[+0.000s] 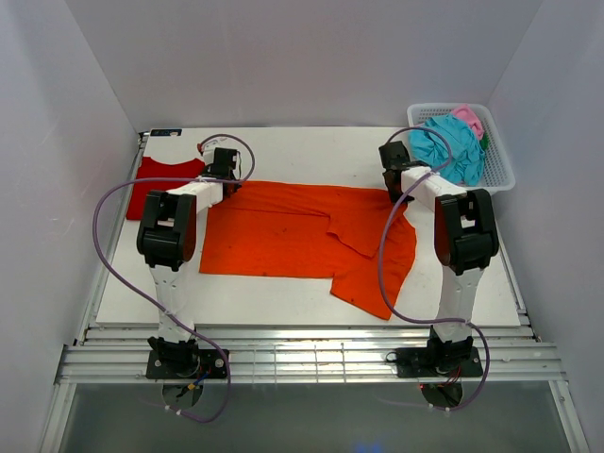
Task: Fold and stack the t-shirts
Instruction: Fold the flattened tshirt in 1/3 of the way
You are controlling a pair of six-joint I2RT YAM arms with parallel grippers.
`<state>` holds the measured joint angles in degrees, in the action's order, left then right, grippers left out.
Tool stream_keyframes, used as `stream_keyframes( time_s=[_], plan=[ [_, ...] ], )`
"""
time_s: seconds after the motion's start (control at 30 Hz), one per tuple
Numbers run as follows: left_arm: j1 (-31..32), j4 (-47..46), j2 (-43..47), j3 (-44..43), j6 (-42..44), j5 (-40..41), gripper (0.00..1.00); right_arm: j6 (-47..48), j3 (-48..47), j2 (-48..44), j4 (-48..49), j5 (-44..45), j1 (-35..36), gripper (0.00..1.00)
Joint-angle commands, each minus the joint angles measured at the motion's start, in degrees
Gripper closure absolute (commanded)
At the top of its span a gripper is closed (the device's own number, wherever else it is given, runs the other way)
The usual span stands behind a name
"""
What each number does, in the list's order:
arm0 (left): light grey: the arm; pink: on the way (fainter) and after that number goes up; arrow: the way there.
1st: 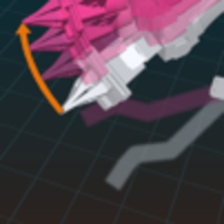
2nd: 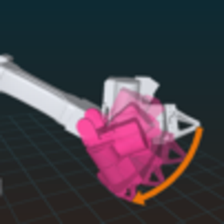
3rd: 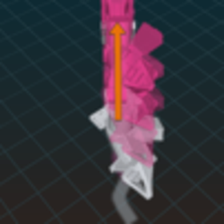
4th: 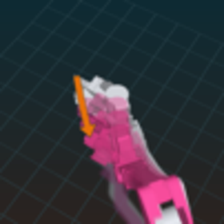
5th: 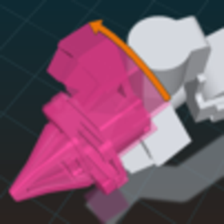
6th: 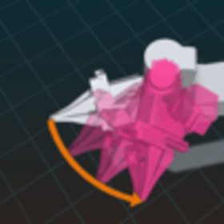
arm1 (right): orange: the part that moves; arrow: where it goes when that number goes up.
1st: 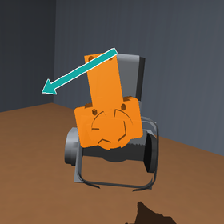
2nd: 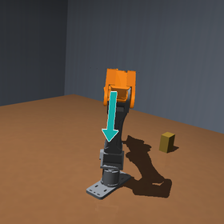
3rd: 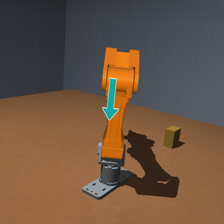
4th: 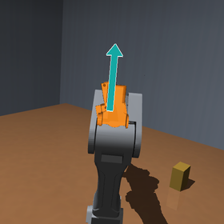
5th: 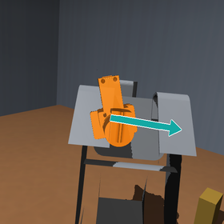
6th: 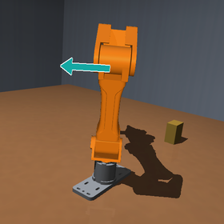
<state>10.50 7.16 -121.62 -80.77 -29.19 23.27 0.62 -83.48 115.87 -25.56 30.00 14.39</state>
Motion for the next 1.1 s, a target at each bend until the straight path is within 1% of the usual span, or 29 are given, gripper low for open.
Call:
stream_keyframes(
  time_s=[0.0, 0.17, 0.3, 0.43, 0.6, 0.67, 0.87, 1.07],
  plan=[
    [-1.36, 3.04, -1.77, -0.79, -0.34, 0.20, 1.00, 0.78, -2.82, 1.54, -0.01, 2.61, -1.12, 0.92],
    [-1.63, 3.39, -1.86, -0.88, -0.69, -0.24, 1.00, 0.43, -3.88, 2.86, 1.12, 2.26, -1.38, 0.91],
    [-1.63, 3.30, -1.25, -0.18, -1.31, -0.59, 1.00, -0.18, -3.09, 1.38, 3.93, 2.78, -1.38, 0.78],
    [-1.63, 2.95, -0.02, 0.44, -1.57, -0.94, 1.00, 0.08, -2.12, -3.44, 6.22, 2.87, -1.38, 0.71],
    [-1.71, 2.51, 1.12, 0.79, -1.84, -1.73, 1.00, 0.87, -0.72, -8.81, 9.21, -1.51, -1.38, 0.69],
    [-1.71, 2.51, 1.12, 0.70, -1.84, -1.73, 1.00, 0.96, -1.33, -8.91, 9.21, -3.79, -1.38, 0.69],
    [-1.71, 2.51, 0.42, 0.18, -1.48, -1.65, 1.00, 0.78, -5.02, -6.02, 7.99, -9.15, -1.38, 0.69],
    [-1.63, 2.51, -0.46, 0.00, -1.57, -2.00, 1.00, 0.43, -10.81, -0.22, 5.35, -13.55, -1.74, 0.69]
  ],
)
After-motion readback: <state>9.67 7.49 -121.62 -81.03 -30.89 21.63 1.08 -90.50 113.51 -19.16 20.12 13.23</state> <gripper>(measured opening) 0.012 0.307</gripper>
